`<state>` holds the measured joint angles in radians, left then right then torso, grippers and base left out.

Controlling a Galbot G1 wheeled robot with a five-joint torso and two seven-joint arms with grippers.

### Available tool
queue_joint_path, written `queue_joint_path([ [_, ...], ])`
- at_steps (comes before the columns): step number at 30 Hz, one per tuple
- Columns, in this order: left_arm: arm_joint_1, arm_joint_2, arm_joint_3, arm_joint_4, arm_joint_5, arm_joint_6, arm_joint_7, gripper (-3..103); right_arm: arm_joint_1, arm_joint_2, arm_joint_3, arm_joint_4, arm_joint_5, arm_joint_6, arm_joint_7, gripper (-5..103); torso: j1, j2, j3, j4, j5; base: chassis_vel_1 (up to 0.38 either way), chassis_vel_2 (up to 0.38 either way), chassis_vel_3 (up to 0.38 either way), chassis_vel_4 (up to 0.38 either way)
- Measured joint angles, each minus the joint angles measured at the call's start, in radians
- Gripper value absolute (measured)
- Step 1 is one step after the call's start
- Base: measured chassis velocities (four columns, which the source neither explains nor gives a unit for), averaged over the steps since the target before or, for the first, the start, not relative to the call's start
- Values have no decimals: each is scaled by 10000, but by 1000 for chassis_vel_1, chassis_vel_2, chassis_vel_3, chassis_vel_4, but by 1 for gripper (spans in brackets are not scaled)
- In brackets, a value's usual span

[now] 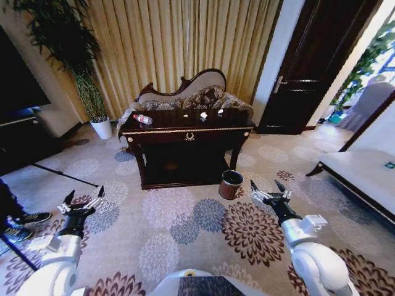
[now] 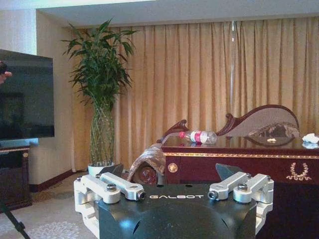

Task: Move to the front of the table and place the trash on the table into the trash bin.

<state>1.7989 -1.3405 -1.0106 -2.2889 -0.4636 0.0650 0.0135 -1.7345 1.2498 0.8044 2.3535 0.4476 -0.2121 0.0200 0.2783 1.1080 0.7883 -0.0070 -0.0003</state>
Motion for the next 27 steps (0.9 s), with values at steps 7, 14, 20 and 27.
queue_joint_path([
  [7,2,-2,-15,3,1,-10,2,100,3,25,-61,-18,-58,20,-8,100,0,0,0,-1,3,-157,134,143,-151],
  [14,-6,-31,8,3,12,-19,12,100,-19,22,-54,-36,-68,93,-13,100,0,0,0,-1,1,-175,158,183,-157],
  [20,13,-39,10,2,23,-34,17,100,-26,17,-54,-39,-73,124,-17,100,0,0,0,-1,1,-160,193,180,-191],
  [27,27,-46,9,1,29,-50,24,100,-33,8,-60,-42,-76,133,-22,100,1,-1,1,-1,3,-191,197,194,-175],
])
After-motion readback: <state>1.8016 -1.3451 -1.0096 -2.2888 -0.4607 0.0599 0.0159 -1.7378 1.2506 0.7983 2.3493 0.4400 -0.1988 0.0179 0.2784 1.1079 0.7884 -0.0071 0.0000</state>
